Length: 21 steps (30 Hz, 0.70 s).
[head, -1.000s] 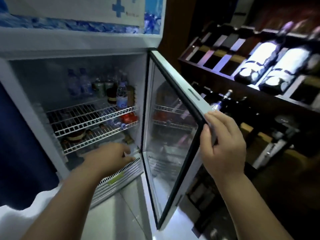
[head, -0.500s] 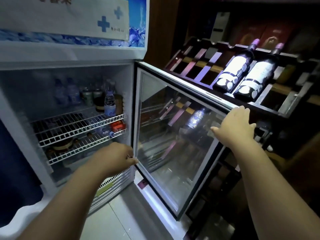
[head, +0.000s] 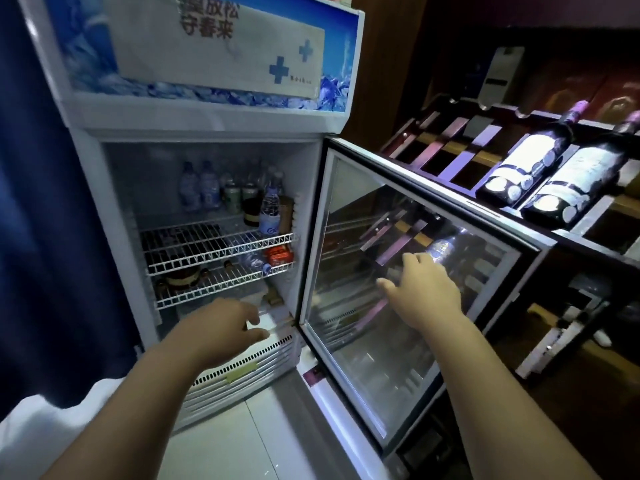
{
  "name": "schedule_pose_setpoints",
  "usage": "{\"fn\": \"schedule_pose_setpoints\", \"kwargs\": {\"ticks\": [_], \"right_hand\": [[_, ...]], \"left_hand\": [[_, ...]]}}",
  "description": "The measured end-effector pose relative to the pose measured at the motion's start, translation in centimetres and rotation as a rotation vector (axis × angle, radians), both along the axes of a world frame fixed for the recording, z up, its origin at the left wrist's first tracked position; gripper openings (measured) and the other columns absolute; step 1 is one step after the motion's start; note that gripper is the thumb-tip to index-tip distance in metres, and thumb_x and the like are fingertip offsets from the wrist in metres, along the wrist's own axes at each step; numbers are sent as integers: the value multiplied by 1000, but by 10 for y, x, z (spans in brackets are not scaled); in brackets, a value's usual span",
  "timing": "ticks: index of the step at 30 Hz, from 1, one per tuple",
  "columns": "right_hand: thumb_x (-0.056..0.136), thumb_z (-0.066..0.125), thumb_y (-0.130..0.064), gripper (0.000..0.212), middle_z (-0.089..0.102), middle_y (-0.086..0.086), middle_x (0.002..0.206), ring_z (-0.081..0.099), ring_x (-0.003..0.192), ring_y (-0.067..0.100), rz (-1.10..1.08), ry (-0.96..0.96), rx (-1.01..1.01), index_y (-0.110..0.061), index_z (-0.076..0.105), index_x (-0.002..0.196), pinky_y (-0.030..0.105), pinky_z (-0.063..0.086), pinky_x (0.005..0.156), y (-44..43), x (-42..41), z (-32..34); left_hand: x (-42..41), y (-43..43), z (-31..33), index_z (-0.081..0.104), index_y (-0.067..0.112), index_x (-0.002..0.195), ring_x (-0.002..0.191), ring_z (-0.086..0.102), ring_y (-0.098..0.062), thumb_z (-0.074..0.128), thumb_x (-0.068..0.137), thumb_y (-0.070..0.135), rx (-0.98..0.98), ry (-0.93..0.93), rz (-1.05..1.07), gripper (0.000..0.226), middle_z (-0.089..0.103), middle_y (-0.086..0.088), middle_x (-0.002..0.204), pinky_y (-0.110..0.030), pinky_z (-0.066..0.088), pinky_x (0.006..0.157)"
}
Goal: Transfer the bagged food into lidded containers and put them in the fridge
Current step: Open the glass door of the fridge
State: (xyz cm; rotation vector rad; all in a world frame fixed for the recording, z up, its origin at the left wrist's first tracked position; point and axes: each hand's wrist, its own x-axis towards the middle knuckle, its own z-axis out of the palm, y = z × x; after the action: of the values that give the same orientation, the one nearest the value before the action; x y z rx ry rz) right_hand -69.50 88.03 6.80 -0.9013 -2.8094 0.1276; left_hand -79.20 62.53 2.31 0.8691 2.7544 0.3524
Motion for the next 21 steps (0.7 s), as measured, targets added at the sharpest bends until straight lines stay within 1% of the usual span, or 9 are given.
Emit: {"fn": "schedule_pose_setpoints", "kwargs": {"ticks": [4,6,8,9,11,13,17,19,21], "right_hand": [[91,50,-50,56,48,10,132,47,120,31,192,-89,-43,-13,43,132,44,44,93,-59,-16,-17],[90,51,-49,53,50,10,129,50,117,31,286,-122,-77,-14,45,130,43,46,92,-95,-26,-24],[89,52,-50,49,53,10,124,53,114,31,397,-153,-108,-15,49,124,43,47,91,-134,-35,-31],[88,51,-50,48,55,9,122,54,112,30,453,-170,-111,-16,50,121,42,48,89,-154,-39,-34],[88,50,-49,45,57,8,121,55,111,29,564,-211,-104,-17,51,120,39,47,85,-197,-44,-38],[89,50,-47,44,58,8,122,56,112,29,672,-251,-81,-18,50,122,37,46,83,-240,-47,-40],[89,50,-44,37,59,7,117,58,107,29,888,-336,-68,-19,53,116,33,40,71,-323,-45,-45],[87,51,-47,39,60,3,117,58,104,27,1002,-393,-67,-21,53,116,33,44,73,-359,-41,-47],[86,53,-49,43,60,0,120,58,105,24,1131,-454,-50,-23,52,121,33,47,79,-393,-35,-46]], "left_hand": [[11,-60,-2,62,29,111,90,60,-11,53,88,54,5,-22,127,35,65,7,108,-32,53,83],[21,-98,-3,63,31,105,87,60,-11,54,87,54,6,-32,216,30,65,8,103,-30,52,78],[36,-139,-3,63,32,95,83,58,-12,54,87,53,5,-31,310,24,64,7,97,-27,47,69],[46,-159,-3,63,30,94,82,57,-12,54,87,52,-1,-26,357,24,63,7,95,-26,44,67],[67,-200,-3,64,30,99,87,57,-13,54,88,51,-14,-21,463,26,63,8,100,-26,42,70],[89,-240,-6,63,31,106,97,59,-14,54,87,53,-17,-26,572,31,63,9,109,-26,45,76],[138,-303,-9,61,31,112,100,61,-15,54,87,54,-35,-57,769,35,64,5,113,-29,49,85],[164,-328,-9,61,31,114,100,61,-15,54,87,54,-34,-69,871,37,63,4,115,-30,51,87],[190,-350,-8,60,31,113,99,60,-16,53,86,55,-30,-72,983,37,63,4,115,-32,51,87]]}}
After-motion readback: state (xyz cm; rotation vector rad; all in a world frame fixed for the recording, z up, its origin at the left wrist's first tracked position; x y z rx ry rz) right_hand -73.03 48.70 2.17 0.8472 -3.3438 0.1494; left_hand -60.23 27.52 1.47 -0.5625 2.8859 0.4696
